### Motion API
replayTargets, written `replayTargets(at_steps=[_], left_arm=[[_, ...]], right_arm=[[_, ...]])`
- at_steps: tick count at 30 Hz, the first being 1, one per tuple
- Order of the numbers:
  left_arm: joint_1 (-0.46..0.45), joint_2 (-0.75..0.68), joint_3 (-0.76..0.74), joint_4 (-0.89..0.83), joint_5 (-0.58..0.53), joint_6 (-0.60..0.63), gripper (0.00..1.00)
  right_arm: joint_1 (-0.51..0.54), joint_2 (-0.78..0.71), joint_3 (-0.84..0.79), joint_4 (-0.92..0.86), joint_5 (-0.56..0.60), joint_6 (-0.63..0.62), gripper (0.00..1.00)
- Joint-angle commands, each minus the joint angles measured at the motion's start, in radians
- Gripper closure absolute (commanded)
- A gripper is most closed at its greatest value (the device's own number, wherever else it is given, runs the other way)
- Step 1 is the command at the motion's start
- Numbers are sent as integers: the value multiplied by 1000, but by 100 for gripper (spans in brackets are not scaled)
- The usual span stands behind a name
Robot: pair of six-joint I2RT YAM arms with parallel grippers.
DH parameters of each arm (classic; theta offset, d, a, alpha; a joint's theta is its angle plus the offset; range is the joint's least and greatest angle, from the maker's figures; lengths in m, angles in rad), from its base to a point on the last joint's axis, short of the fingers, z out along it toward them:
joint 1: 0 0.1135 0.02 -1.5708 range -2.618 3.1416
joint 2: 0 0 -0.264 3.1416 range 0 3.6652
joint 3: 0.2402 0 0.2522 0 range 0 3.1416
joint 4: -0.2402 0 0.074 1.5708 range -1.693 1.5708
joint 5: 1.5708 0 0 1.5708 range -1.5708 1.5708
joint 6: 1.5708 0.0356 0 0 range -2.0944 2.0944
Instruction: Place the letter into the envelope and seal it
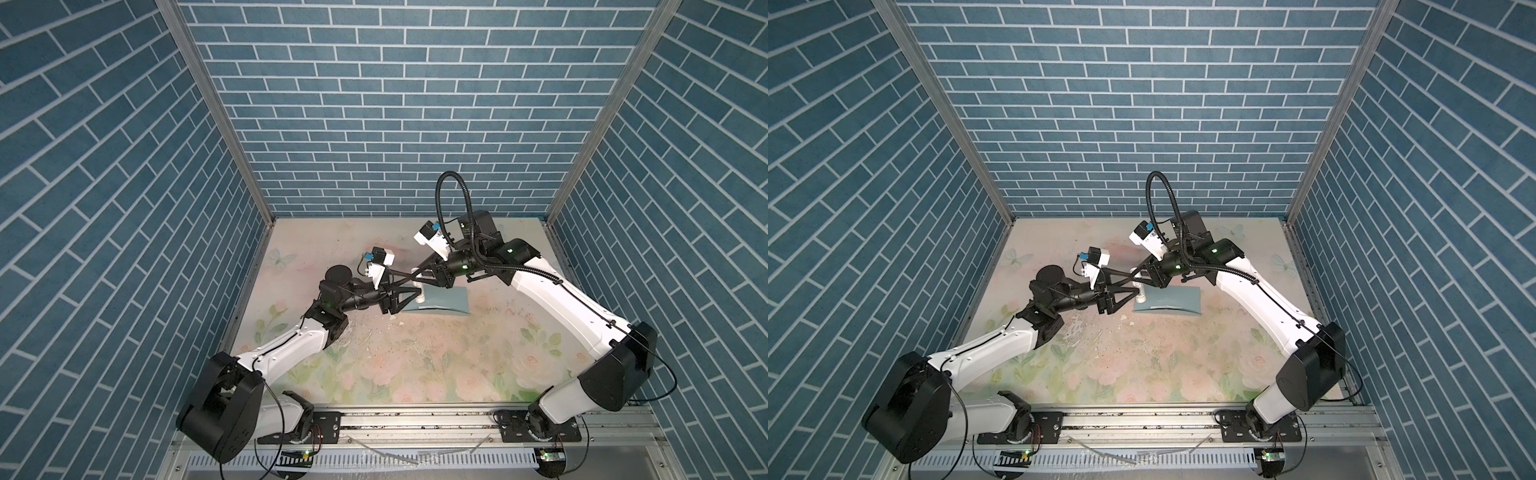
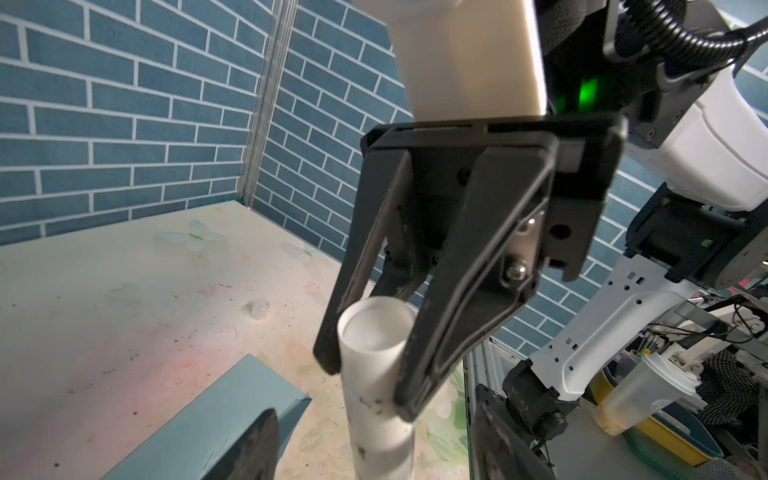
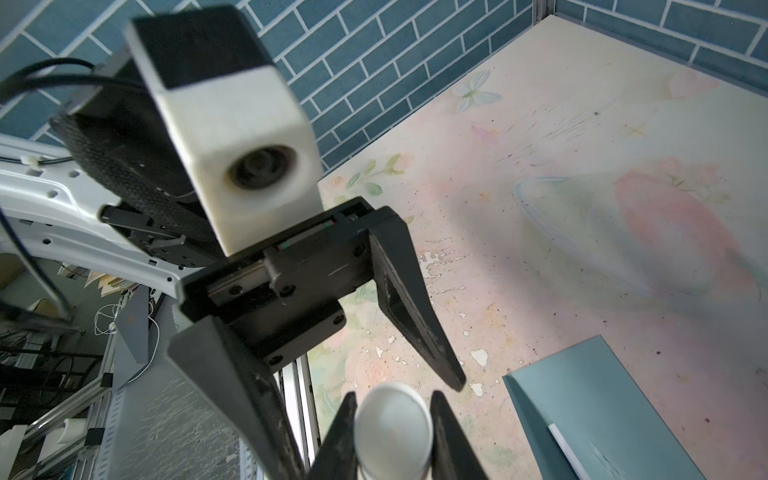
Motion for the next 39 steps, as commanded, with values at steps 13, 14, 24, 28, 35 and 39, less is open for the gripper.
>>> replayTargets(at_steps=[13,14,24,28,35,39], left_arm=[[3,44,45,62,26,-56,42],[3,47,45,60,28,-58,44],[-6,68,75,59,11,-93,82],[-24,63,68,71,-57,-103,100],[-57,0,54,-16,-367,-148,100],[-76,-54,78,-149,-560,-193,100]], right_arm=[[20,40,90,6,-16,-65,95],[21,40,91,6,-14,-66,95],[32,30,79,49,51,-74,95],[34,15,59,101,103,-57,78],[33,-158,-151,354,330,-42,35],[32,-268,-355,595,402,-42,18]])
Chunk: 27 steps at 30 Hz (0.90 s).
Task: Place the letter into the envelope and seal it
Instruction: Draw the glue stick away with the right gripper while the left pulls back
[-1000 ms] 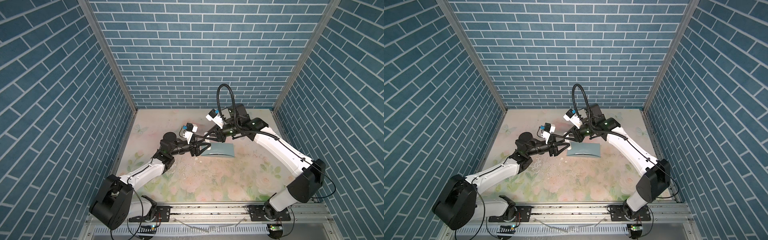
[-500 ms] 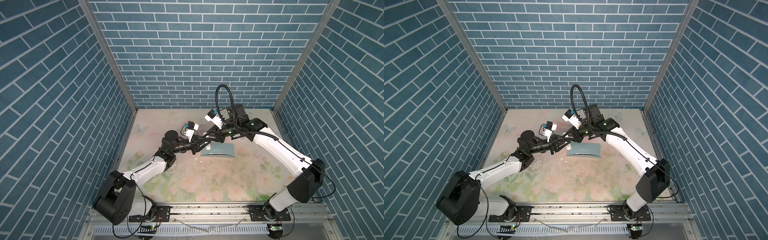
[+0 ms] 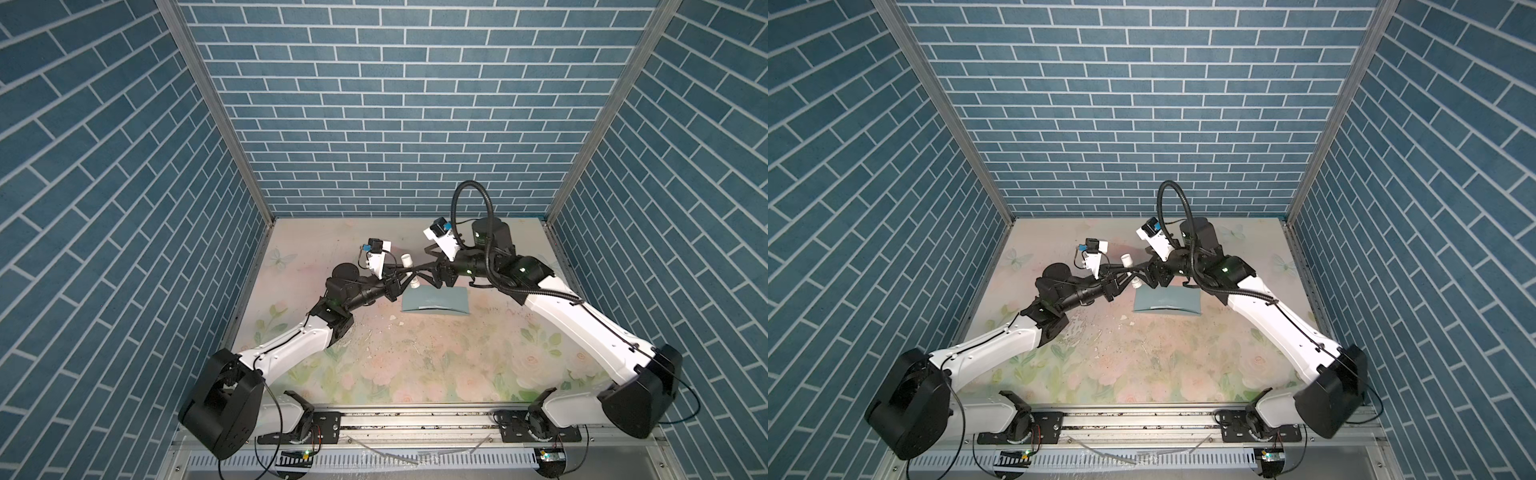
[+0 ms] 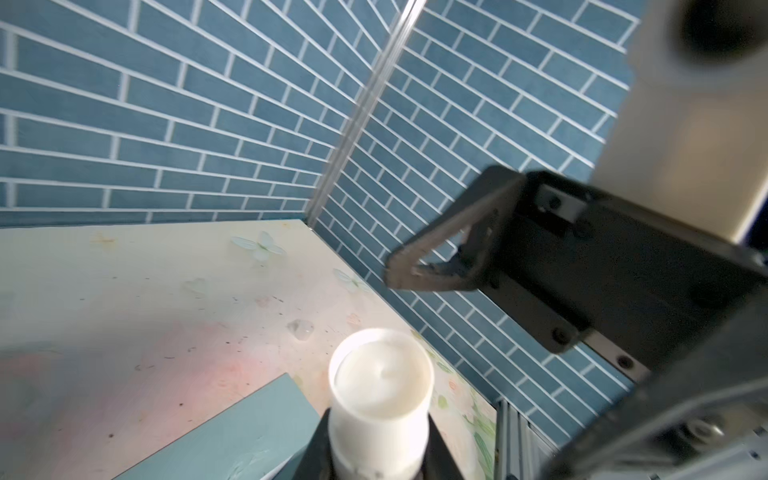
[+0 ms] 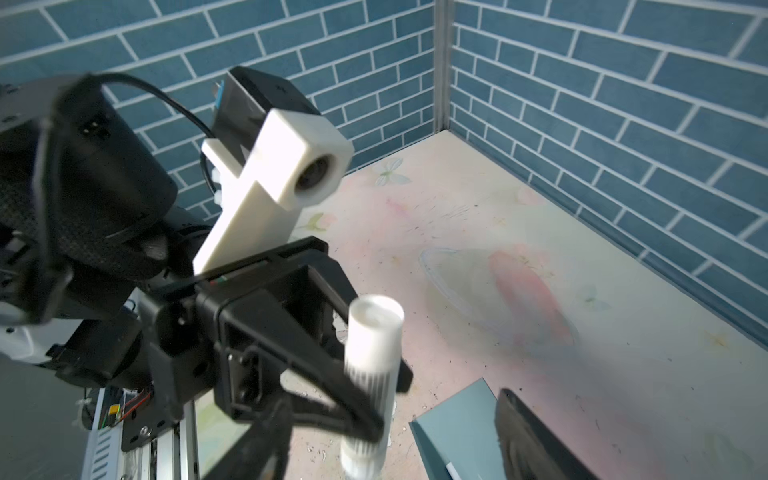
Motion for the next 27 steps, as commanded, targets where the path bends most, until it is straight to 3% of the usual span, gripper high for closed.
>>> replayTargets(at_steps=[1,6,13,17,22,27], left_arm=[[-17,-48,35,-108,-232,-66,100],[-24,-65,20,-71,-369,-247,100],[-27,-50,17,-17,-406,-396,100],[-28,-48,17,-14,-406,-409,100],[-29,-42,13,-3,-401,-423,100],[-29,-46,7,5,-400,-429,100]], right_arm=[[4,-65,-142,272,104,-30,18],[15,-99,-352,610,111,-53,19],[96,-23,-496,974,202,-191,23],[140,32,-511,1063,255,-254,26],[176,100,-502,1159,321,-263,39],[195,147,-479,1182,342,-270,46]])
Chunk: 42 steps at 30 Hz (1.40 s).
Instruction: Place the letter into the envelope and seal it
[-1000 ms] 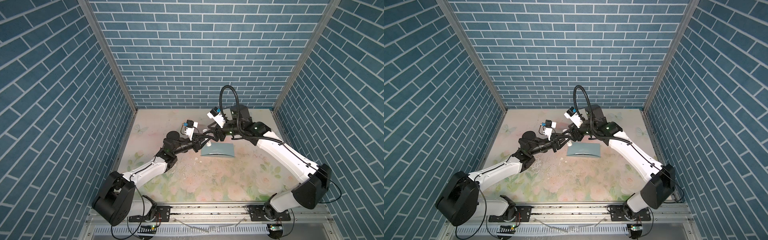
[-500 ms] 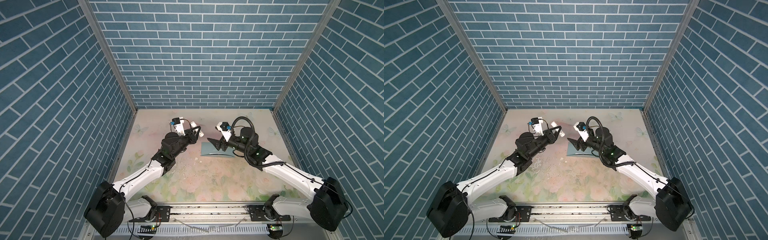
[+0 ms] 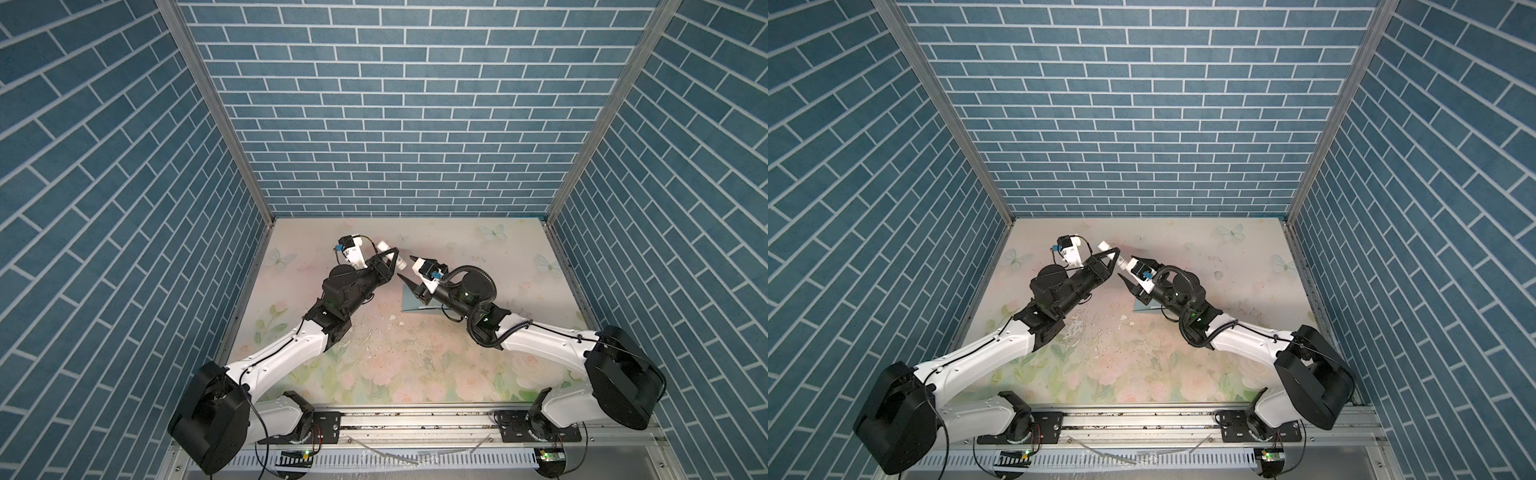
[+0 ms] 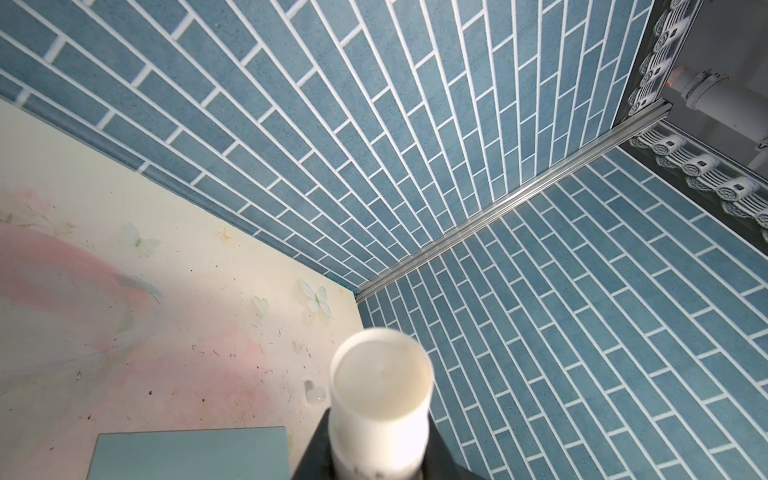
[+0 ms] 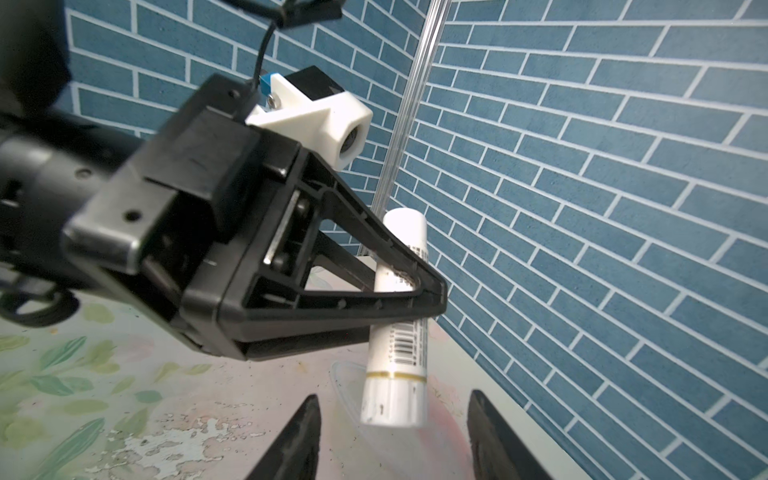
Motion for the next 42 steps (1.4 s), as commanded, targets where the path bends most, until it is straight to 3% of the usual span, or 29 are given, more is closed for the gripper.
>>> replayTargets(at_steps=[1,9,17,28,31,34,38,42], left_arm=[[-5,4,-1,33,-7,-8,100],[-5,1,-5,38,-2,-10,100],[-5,5,-5,38,-2,-10,100],[-5,14,-31,47,15,19,100],[-5,9,-37,67,27,53,100],[-5,2,-51,122,50,90,100],[-5,4,-67,208,86,133,100],[-6,5,-69,246,110,165,100]], right_arm=[[15,24,17,96,40,-45,49],[23,47,32,107,78,-47,65],[24,46,46,97,77,-24,71],[23,22,84,27,-4,73,94],[-5,10,107,14,-65,237,97],[-73,7,168,-29,-232,473,99],[-159,42,233,54,-464,819,99],[-209,104,276,168,-573,1101,99]])
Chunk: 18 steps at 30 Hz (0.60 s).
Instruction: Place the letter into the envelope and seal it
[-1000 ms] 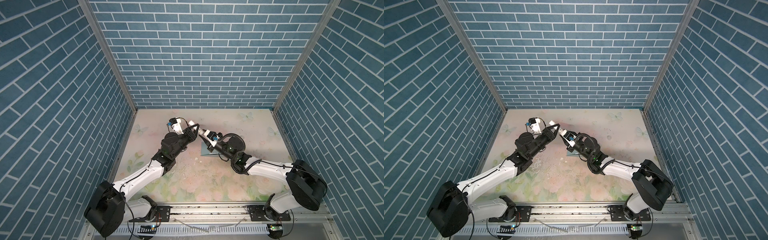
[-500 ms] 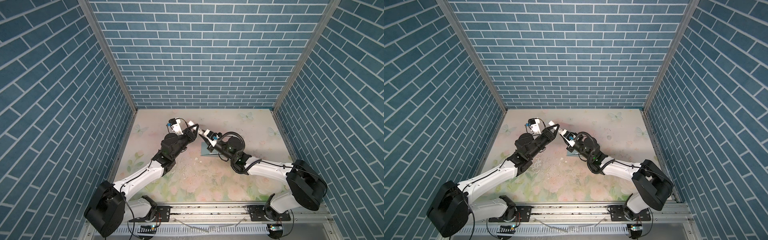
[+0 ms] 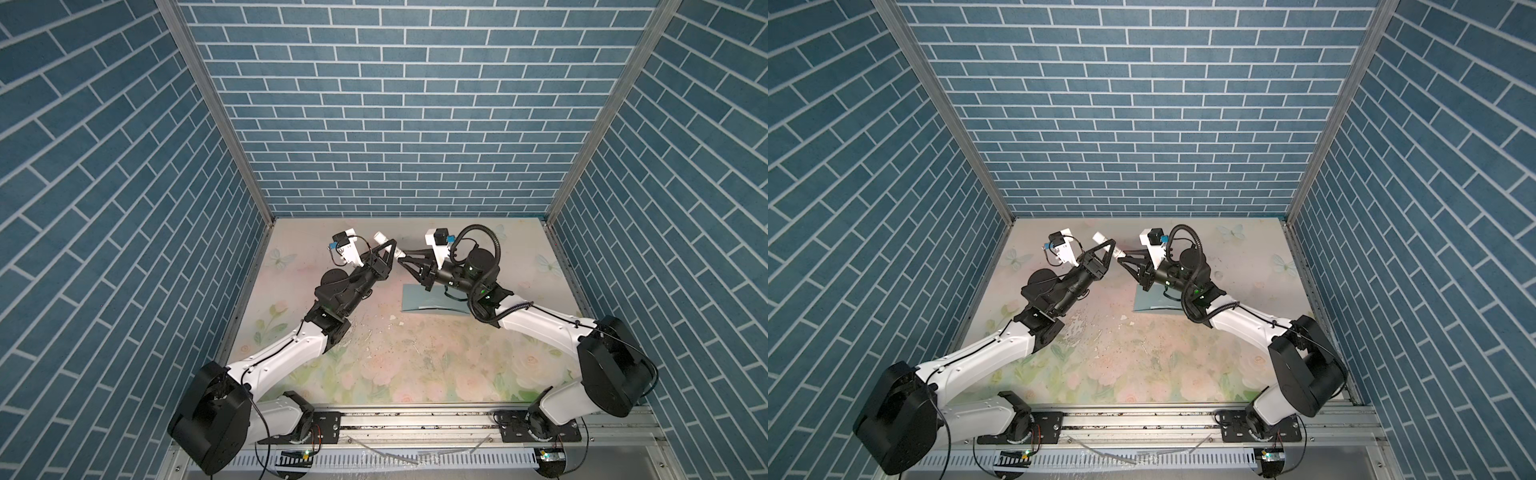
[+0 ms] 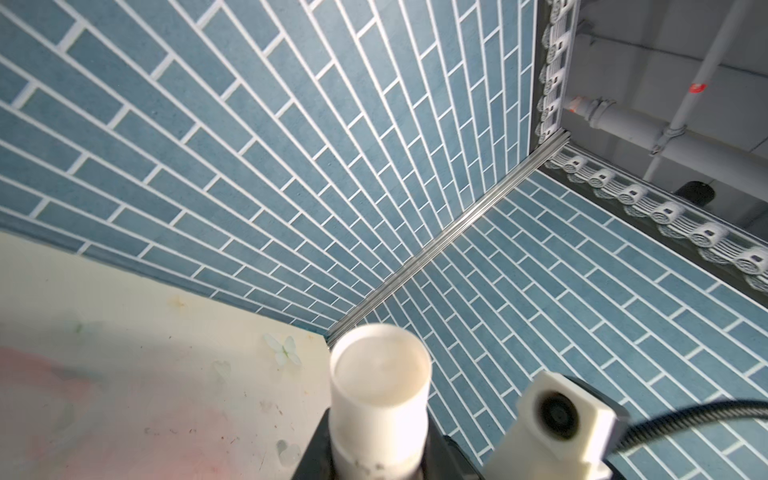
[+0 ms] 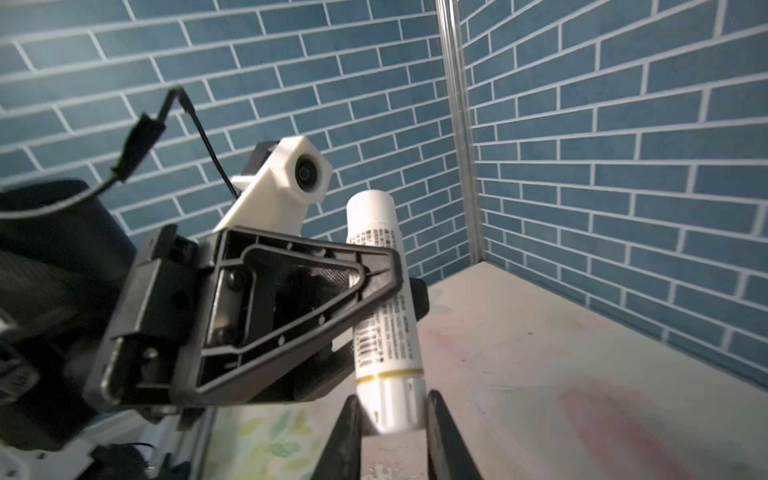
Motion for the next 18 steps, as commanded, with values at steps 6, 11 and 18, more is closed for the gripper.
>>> replayTargets(at_steps=[6,11,18], left_arm=[[-19,5,-32,9,104,94,100],[-23,7,-25,-5,79,78,100],[-23,2,-10,-34,32,27,100]], right_arm=[[-80,114,107,424,-153,633,97],[-80,93,105,300,-155,512,83],[13,-138,-39,-73,178,-256,33]])
